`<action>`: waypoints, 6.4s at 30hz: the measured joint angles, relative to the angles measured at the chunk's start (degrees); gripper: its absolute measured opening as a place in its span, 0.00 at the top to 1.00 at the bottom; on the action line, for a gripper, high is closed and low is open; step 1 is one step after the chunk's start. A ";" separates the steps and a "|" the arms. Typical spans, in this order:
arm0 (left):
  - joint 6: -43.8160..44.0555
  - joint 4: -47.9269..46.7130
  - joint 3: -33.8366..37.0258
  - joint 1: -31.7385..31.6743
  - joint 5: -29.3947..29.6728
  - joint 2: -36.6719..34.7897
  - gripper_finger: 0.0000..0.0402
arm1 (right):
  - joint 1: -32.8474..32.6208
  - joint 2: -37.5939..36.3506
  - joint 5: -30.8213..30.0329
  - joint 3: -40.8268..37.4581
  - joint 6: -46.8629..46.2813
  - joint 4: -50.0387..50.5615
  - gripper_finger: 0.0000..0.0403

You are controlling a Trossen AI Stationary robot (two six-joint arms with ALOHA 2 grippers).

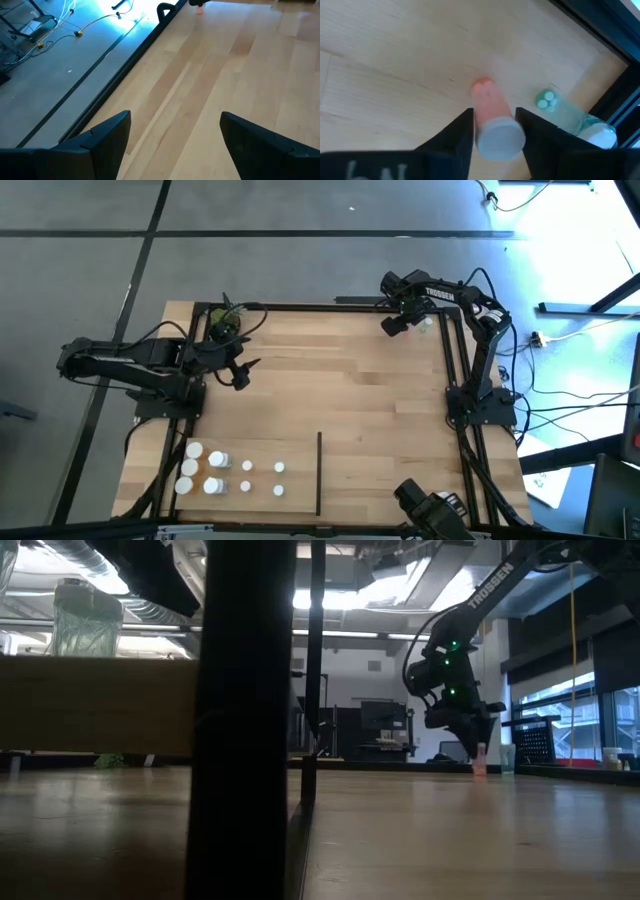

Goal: Pick and place medicine bottles onto shelf by color
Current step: Put the small red pill bottle on the shelf aligned with the other small red pill bottles

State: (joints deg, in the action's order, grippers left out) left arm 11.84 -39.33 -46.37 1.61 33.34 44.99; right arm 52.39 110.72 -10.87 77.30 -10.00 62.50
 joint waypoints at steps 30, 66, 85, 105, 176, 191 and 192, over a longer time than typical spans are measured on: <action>-1.95 -0.95 0.00 0.00 0.03 -0.01 0.25 | -25.57 0.02 12.32 18.84 0.28 5.14 0.72; -1.92 -6.49 0.00 0.02 -2.99 -0.13 0.25 | -42.45 9.53 16.56 23.28 -3.27 -3.75 0.71; -1.97 -6.51 0.00 0.02 -2.99 -0.13 0.25 | -42.45 9.64 16.59 18.40 -10.55 -7.96 0.70; -1.97 -6.54 0.00 0.02 -2.99 -0.13 0.25 | -42.41 9.62 16.52 16.41 -19.52 -4.99 0.70; -3.48 23.53 12.16 0.02 -14.74 3.01 0.25 | -48.82 5.22 -1.56 55.34 -13.16 17.14 0.58; -9.43 59.78 19.24 -0.26 -24.30 23.45 0.25 | -53.59 -1.77 -8.33 55.23 -10.73 16.39 0.58; -10.09 60.77 18.49 -0.64 -24.42 25.27 0.25 | -53.78 -1.77 -8.31 55.23 -10.73 16.39 0.58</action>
State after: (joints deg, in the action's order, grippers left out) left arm 1.74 21.44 -27.88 0.97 8.92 70.26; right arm -1.40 108.95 -19.18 132.53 -20.73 78.89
